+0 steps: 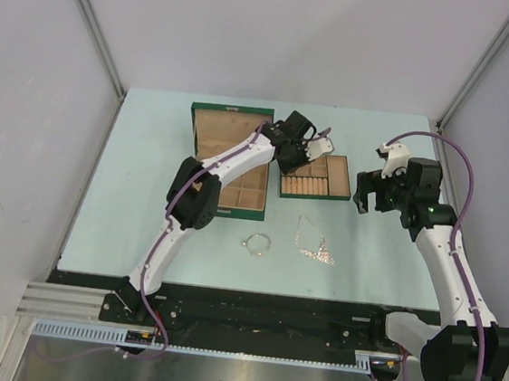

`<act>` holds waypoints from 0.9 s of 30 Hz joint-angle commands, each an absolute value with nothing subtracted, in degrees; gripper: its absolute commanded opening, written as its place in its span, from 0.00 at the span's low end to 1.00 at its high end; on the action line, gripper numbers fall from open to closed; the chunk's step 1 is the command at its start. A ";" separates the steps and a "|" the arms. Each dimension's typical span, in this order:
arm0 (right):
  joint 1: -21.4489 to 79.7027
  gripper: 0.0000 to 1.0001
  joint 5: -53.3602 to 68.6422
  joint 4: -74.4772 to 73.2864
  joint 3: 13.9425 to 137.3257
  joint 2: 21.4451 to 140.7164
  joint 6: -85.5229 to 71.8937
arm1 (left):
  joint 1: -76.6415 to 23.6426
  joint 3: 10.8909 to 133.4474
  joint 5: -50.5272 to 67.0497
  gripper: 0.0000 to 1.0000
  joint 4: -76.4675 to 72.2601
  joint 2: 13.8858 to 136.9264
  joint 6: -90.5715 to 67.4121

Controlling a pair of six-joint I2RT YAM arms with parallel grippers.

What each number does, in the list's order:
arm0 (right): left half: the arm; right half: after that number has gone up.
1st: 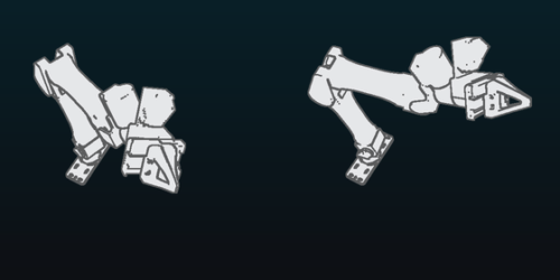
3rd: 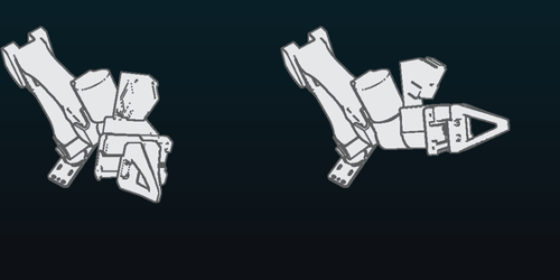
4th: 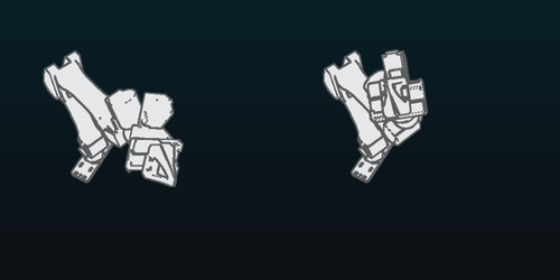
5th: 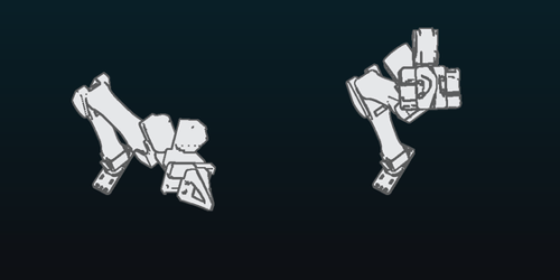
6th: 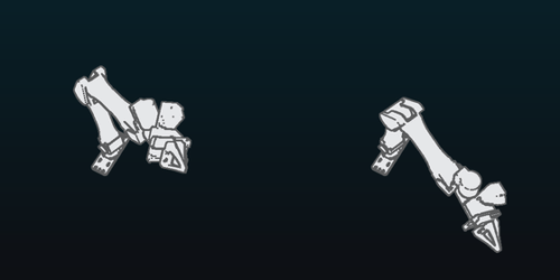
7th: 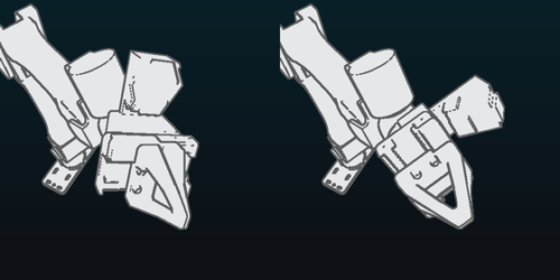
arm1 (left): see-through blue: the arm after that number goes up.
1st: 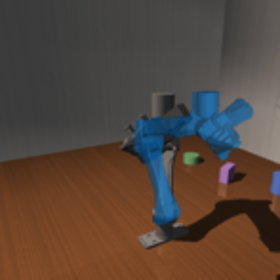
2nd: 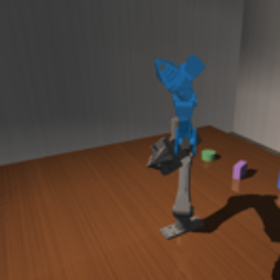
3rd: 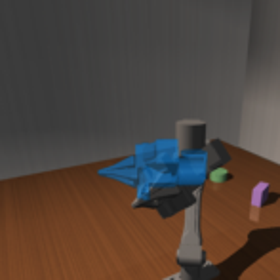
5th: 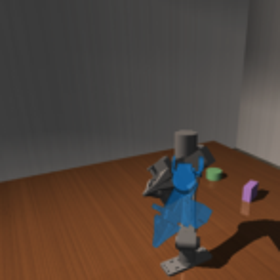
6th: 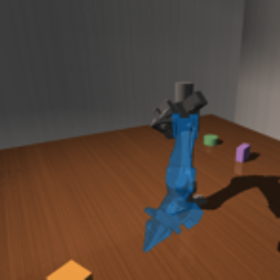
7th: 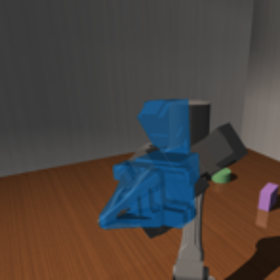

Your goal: Organize the mixed jewelry

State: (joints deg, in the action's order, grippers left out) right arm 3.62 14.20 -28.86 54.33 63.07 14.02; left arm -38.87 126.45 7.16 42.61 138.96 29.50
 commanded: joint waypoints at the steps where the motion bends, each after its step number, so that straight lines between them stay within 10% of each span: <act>1: 3.69 1.00 14.77 -28.30 54.40 62.05 14.41 | -39.11 129.11 5.63 0.24 42.54 139.39 31.90; 27: 3.52 1.00 14.68 -28.39 54.40 62.31 14.41 | -39.20 129.37 2.90 0.29 40.34 141.94 33.57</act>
